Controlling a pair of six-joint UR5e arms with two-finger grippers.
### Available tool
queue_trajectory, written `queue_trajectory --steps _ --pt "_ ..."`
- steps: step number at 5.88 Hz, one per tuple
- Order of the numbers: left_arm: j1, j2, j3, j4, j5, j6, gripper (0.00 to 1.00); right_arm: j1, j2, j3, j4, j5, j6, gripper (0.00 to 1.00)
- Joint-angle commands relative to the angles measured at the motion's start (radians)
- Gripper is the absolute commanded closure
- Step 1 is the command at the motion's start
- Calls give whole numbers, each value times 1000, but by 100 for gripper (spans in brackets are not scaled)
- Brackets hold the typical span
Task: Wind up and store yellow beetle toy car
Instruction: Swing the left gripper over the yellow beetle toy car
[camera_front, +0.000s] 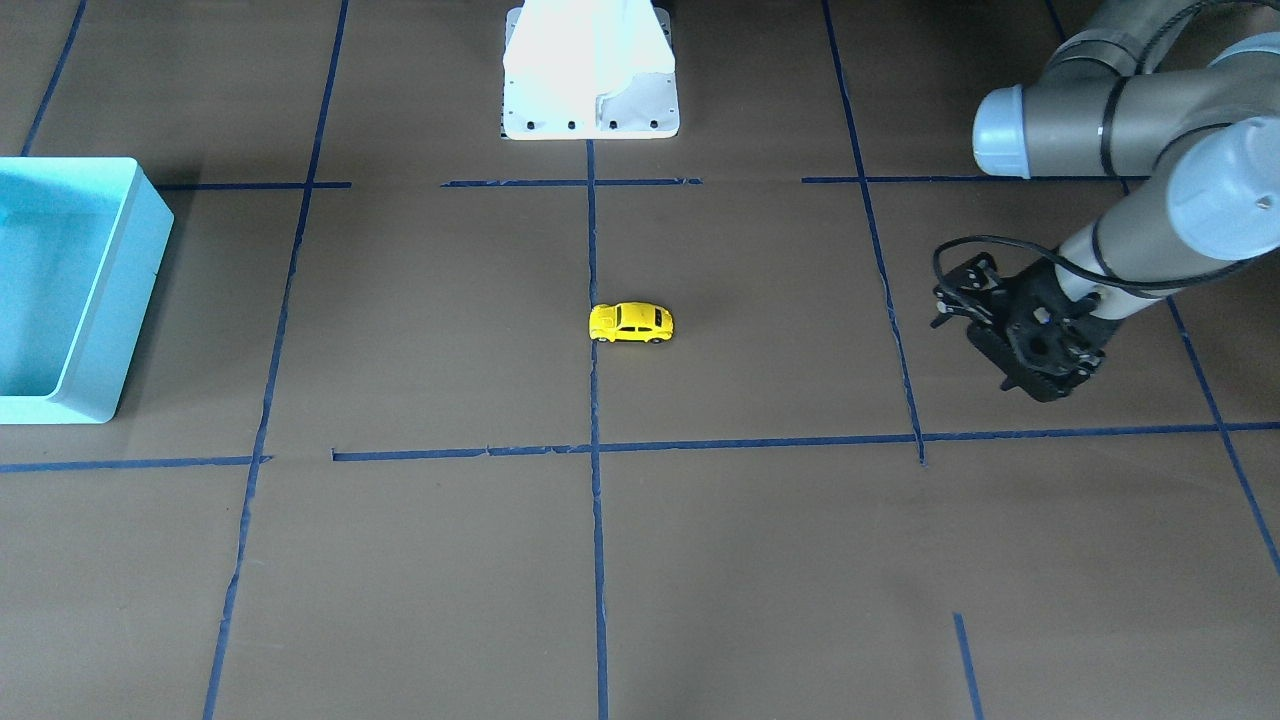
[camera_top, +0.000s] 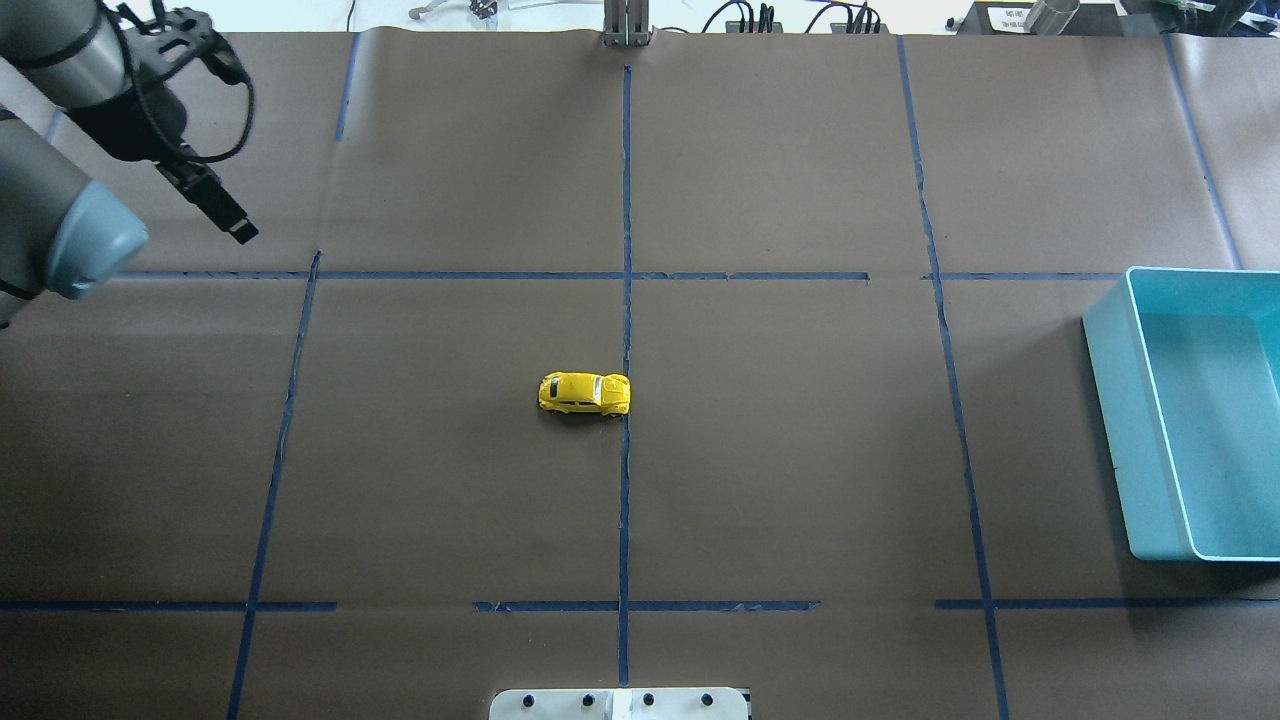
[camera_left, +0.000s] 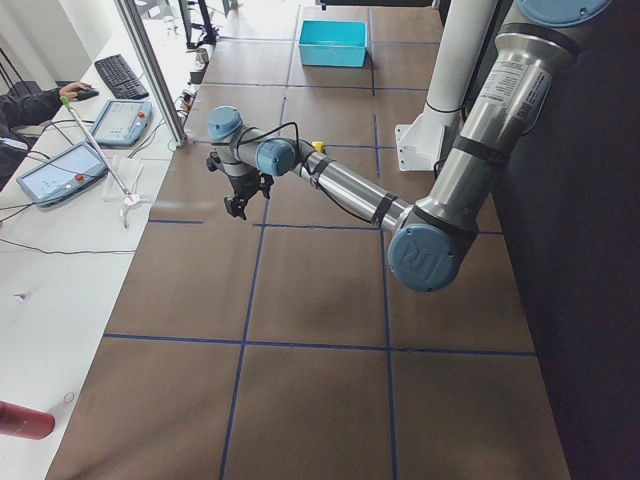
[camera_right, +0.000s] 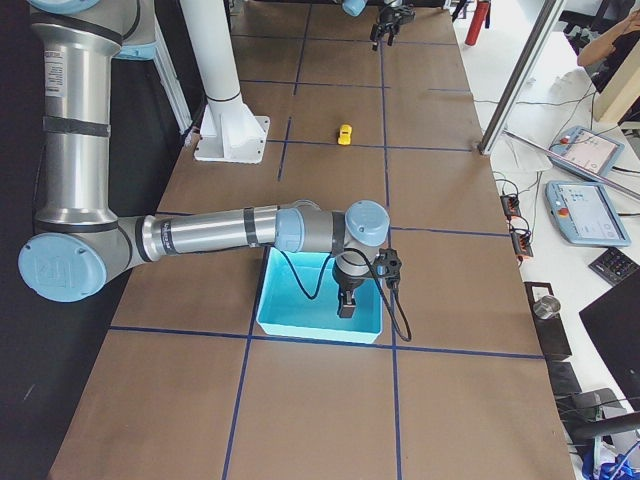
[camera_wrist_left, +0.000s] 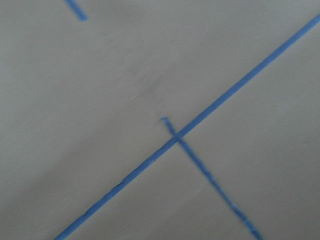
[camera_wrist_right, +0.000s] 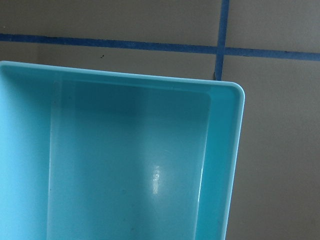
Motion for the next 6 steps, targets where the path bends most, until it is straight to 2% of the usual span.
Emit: queue_trajectory --steps 1,3,4,5,6 --pt "137 -205 16 4 10 -1 0 0 0 0 0 0 0 0" --pt "250 -369 66 26 10 -1 0 0 0 0 0 0 0 0" --pt "293 -455 122 125 11 3 0 -1 0 -2 0 -1 5 0" --pt "336 -521 154 223 75 11 0 0 0 1 -2 0 5 0" --pt "376 -564 174 271 171 113 0 0 0 -3 -5 2 8 0"
